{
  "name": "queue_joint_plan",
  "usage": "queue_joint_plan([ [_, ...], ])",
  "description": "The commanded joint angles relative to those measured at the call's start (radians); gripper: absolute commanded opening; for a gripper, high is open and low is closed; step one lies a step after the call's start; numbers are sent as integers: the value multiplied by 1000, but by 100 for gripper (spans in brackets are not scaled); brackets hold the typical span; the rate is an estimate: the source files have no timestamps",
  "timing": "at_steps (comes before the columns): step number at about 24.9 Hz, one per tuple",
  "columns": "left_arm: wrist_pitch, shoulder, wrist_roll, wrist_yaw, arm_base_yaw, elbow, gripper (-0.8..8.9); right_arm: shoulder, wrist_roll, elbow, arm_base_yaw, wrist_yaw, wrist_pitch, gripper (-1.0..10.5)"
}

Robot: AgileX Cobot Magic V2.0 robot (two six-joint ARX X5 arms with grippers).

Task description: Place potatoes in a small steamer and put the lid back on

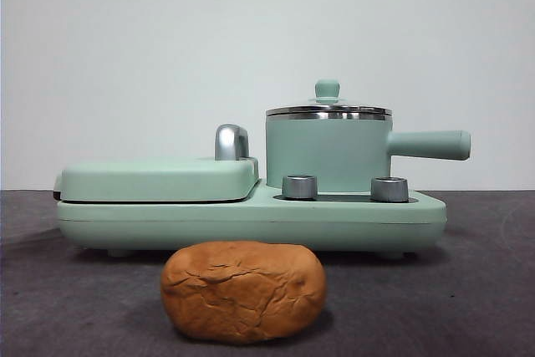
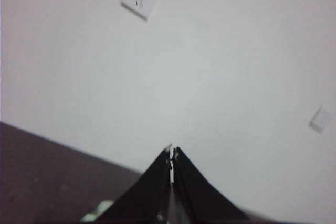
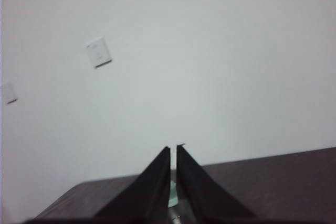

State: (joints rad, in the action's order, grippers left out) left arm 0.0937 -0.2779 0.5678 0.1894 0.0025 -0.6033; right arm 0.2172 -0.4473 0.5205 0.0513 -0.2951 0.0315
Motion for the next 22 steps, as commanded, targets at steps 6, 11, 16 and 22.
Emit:
queue_joint_plan([
  [6, 174, -248, -178, 151, -6, -199, 9, 266, 153, 221, -1, -166, 166, 15],
  [11, 265, -381, -288, 228, -40, -270, 9, 440, 293, 328, 18, -256, 301, 15],
  [16, 331, -472, -464, 275, -106, -302, 9, 547, 452, 378, 89, -256, 397, 15],
  [22, 431, -534, -715, 287, -211, -307, 9, 601, 647, 381, 217, -175, 479, 16],
])
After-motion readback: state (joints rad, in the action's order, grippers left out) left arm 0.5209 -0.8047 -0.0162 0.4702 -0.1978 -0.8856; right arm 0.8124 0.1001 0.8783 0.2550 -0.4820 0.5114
